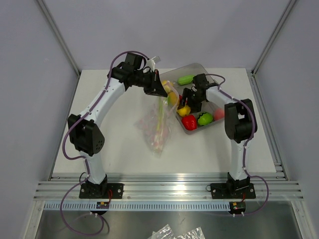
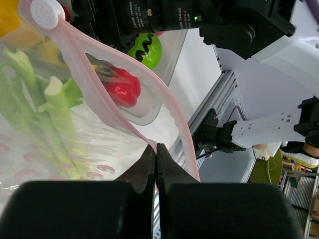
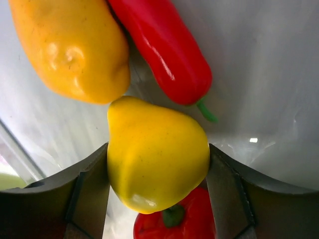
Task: Place the food in the zip-top bag and seal the zipper
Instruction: Pick up the fake fruit from the bin, then place the fake fruit in the zipper food storage bag.
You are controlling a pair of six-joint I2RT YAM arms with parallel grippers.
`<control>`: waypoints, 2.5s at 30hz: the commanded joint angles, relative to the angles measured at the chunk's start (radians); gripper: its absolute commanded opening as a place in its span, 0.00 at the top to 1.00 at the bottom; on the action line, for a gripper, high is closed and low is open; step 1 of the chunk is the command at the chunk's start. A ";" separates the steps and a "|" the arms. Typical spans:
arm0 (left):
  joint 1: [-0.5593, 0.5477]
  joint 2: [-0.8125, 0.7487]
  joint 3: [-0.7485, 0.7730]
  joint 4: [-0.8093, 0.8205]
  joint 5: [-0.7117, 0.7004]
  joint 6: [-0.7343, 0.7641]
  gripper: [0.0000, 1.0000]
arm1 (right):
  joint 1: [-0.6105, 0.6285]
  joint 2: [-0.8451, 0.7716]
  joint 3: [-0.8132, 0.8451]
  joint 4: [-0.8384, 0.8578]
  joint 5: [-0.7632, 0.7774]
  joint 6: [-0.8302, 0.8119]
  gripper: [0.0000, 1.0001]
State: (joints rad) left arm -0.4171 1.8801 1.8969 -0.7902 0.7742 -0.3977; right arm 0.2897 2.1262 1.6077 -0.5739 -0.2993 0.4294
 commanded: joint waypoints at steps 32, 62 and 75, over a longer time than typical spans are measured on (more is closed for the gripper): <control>-0.005 -0.078 -0.021 0.060 0.017 -0.018 1.00 | 0.178 -0.534 0.133 -0.078 0.108 0.071 0.65; -0.072 -0.006 0.119 0.019 0.039 -0.016 1.00 | 0.233 -0.503 0.176 -0.343 0.143 -0.115 0.15; -0.072 -0.035 0.087 0.019 0.040 -0.007 1.00 | 0.224 -0.617 0.084 -0.281 0.293 -0.054 0.19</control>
State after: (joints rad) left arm -0.4881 1.8957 1.9854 -0.8143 0.7826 -0.4088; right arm 0.5167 1.5818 1.7134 -0.8974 -0.0986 0.3515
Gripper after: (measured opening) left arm 0.005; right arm 0.830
